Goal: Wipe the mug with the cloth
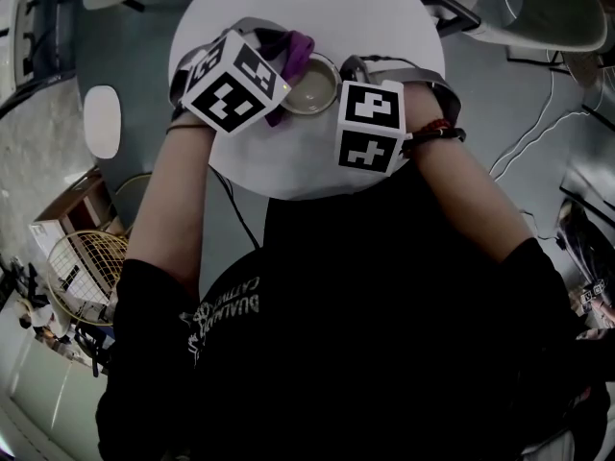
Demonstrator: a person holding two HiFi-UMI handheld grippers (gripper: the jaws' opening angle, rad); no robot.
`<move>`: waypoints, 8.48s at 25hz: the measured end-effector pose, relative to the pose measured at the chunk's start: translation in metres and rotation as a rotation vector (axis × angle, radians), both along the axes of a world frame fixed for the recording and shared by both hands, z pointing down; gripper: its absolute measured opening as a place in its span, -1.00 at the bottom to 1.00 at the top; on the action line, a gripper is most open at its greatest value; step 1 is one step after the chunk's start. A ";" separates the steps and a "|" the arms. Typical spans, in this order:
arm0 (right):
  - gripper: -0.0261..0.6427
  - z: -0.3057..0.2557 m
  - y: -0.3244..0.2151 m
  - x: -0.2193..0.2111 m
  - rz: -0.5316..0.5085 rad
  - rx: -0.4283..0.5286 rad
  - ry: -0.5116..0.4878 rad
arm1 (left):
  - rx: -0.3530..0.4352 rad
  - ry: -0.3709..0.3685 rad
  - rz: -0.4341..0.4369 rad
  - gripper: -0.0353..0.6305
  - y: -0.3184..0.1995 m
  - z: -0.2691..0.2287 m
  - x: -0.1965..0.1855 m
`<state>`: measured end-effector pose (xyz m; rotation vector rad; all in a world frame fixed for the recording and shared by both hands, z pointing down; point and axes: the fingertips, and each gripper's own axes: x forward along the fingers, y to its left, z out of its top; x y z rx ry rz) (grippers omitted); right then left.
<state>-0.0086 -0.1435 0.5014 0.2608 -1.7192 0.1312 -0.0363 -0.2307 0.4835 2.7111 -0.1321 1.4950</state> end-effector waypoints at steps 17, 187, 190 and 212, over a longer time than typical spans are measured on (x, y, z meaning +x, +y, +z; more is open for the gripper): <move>-0.77 0.002 -0.002 0.001 -0.024 -0.008 0.049 | 0.144 -0.085 0.280 -0.83 0.006 0.001 0.027; -0.72 -0.013 0.028 0.007 -0.021 -0.174 -0.371 | -0.057 0.014 -0.778 -0.83 0.144 0.005 0.056; -0.72 -0.013 0.027 0.009 -0.019 -0.174 -0.380 | -0.037 0.010 -0.712 -0.83 0.148 0.003 0.064; -0.68 -0.015 0.026 0.012 0.068 -0.262 -0.437 | 0.051 0.227 -1.006 -0.83 0.172 -0.095 0.027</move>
